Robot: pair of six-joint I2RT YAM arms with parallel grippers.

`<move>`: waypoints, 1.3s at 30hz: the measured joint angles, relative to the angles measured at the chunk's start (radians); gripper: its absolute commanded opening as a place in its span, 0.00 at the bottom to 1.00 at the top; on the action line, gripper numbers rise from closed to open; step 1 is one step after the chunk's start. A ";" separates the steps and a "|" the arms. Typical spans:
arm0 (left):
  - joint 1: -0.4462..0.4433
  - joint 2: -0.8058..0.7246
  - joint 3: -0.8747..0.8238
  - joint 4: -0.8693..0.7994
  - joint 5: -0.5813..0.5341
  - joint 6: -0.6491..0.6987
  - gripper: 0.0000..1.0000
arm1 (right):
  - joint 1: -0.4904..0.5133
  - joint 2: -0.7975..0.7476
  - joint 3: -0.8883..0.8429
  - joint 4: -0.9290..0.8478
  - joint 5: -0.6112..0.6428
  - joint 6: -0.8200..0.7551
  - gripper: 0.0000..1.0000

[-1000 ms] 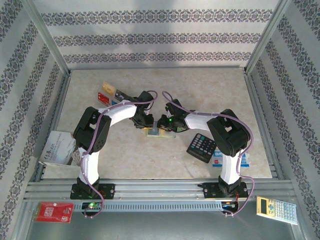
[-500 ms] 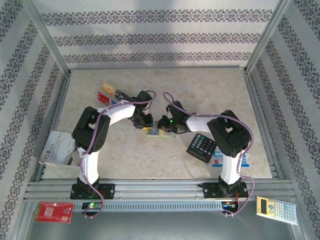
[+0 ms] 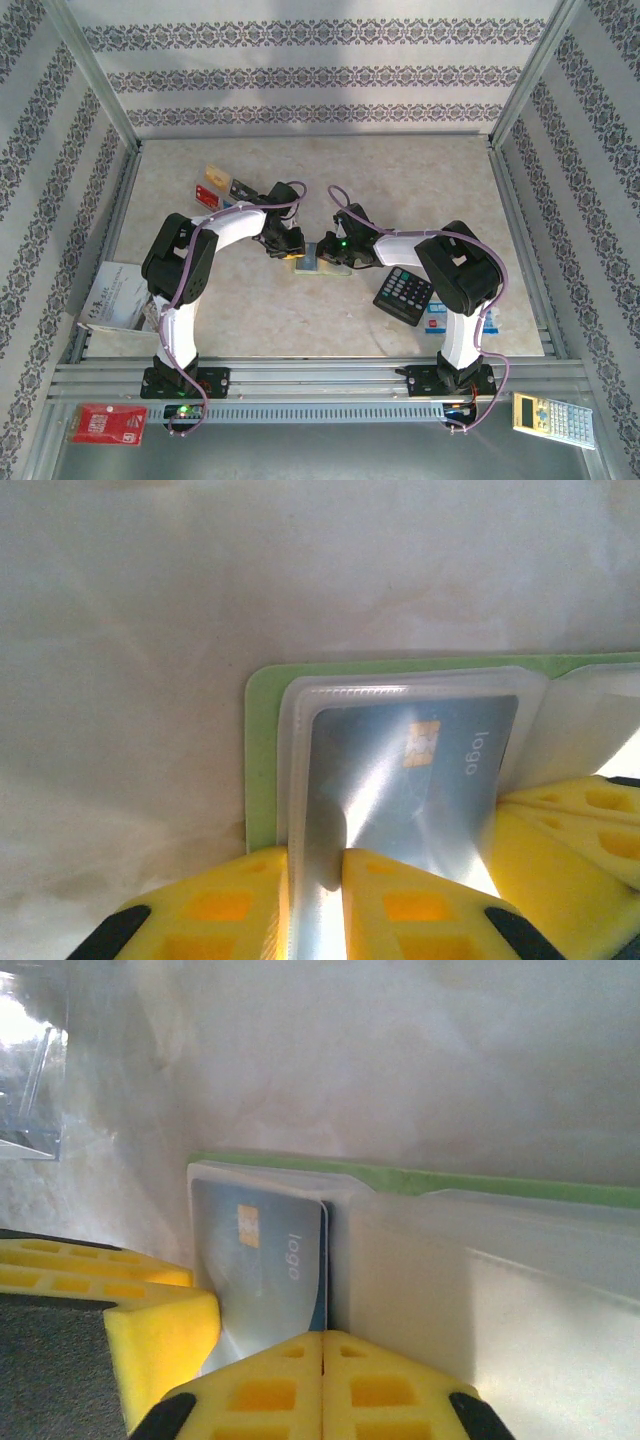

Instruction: Take the credit cards out of the card holder

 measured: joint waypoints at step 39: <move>0.001 -0.077 -0.035 0.023 0.030 -0.024 0.35 | -0.046 -0.116 -0.058 -0.091 0.037 -0.028 0.00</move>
